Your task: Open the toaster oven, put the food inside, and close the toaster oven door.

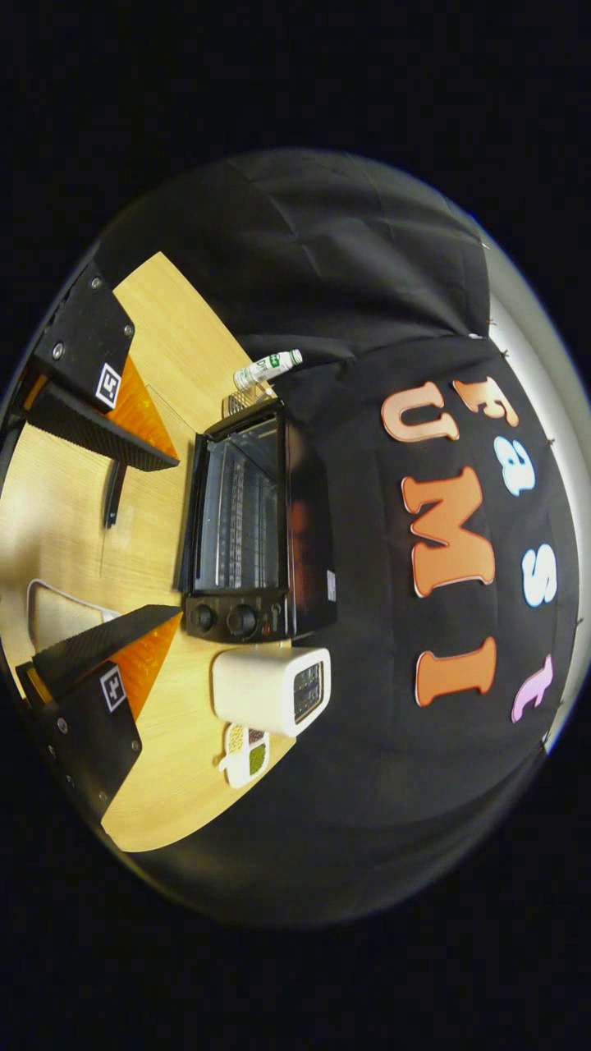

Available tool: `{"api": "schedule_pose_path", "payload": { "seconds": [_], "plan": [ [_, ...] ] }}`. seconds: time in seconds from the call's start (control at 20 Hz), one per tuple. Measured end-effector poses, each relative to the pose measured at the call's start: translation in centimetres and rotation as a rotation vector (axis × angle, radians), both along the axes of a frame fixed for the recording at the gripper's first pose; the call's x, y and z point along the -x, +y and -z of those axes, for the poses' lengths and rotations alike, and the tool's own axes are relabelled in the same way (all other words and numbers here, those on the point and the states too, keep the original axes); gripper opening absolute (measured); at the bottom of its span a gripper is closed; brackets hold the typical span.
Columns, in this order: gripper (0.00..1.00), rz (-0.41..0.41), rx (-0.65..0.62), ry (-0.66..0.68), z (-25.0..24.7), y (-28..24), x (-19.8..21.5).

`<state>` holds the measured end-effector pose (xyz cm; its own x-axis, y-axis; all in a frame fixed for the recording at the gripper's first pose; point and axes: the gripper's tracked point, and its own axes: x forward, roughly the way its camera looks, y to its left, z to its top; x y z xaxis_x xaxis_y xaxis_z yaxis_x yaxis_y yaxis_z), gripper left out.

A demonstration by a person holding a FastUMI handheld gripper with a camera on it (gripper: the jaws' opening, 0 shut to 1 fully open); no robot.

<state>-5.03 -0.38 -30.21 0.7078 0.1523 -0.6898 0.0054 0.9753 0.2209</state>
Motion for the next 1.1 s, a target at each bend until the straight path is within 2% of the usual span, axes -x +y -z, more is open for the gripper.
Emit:
{"api": "schedule_pose_path", "payload": {
  "seconds": [0.2,0.5,0.75,1.1],
  "plan": [
    [0.97,0.049,0.026,0.051,-0.4,-4.3,1.9],
    [0.96,0.056,-0.018,0.136,0.6,-7.0,4.3],
    [0.94,0.071,-0.042,0.263,4.9,-9.3,6.5],
    [0.94,0.097,-0.174,0.381,8.6,-9.9,8.5]
  ]
}}
